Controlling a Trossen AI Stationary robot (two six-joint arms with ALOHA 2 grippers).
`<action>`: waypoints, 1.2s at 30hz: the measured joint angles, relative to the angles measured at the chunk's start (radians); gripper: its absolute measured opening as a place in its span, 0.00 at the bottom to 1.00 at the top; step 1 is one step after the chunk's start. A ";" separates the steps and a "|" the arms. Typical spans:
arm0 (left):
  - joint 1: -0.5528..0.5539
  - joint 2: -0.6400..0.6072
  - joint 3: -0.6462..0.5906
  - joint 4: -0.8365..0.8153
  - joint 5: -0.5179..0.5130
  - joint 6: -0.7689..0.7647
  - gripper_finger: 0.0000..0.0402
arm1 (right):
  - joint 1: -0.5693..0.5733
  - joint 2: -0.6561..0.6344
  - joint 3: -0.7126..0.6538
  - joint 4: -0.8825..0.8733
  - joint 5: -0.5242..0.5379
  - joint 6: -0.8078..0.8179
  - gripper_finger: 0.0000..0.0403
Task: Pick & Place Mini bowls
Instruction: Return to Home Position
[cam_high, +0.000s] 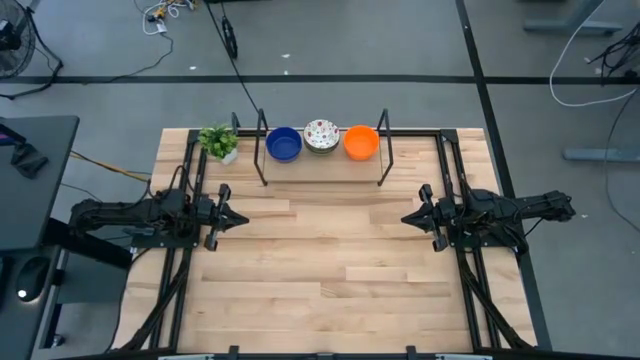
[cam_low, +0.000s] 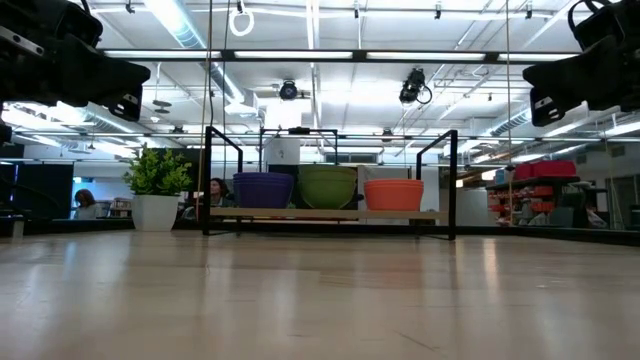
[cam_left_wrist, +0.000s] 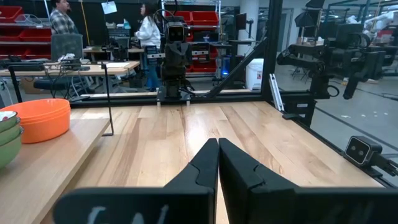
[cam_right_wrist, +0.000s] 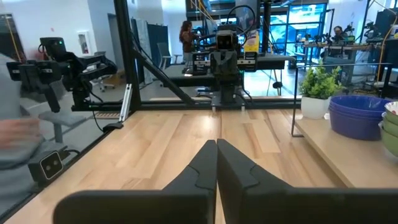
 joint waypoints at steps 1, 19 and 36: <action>0.000 0.000 0.000 0.000 0.000 0.000 0.05 | 0.000 0.000 0.000 0.000 0.000 0.000 0.03; 0.042 -0.037 0.001 -0.023 -0.010 0.024 0.05 | 0.000 0.001 0.000 0.000 0.000 0.001 0.03; 0.042 -0.026 0.000 0.018 -0.009 0.026 0.05 | 0.000 0.001 0.000 0.002 0.000 0.001 0.03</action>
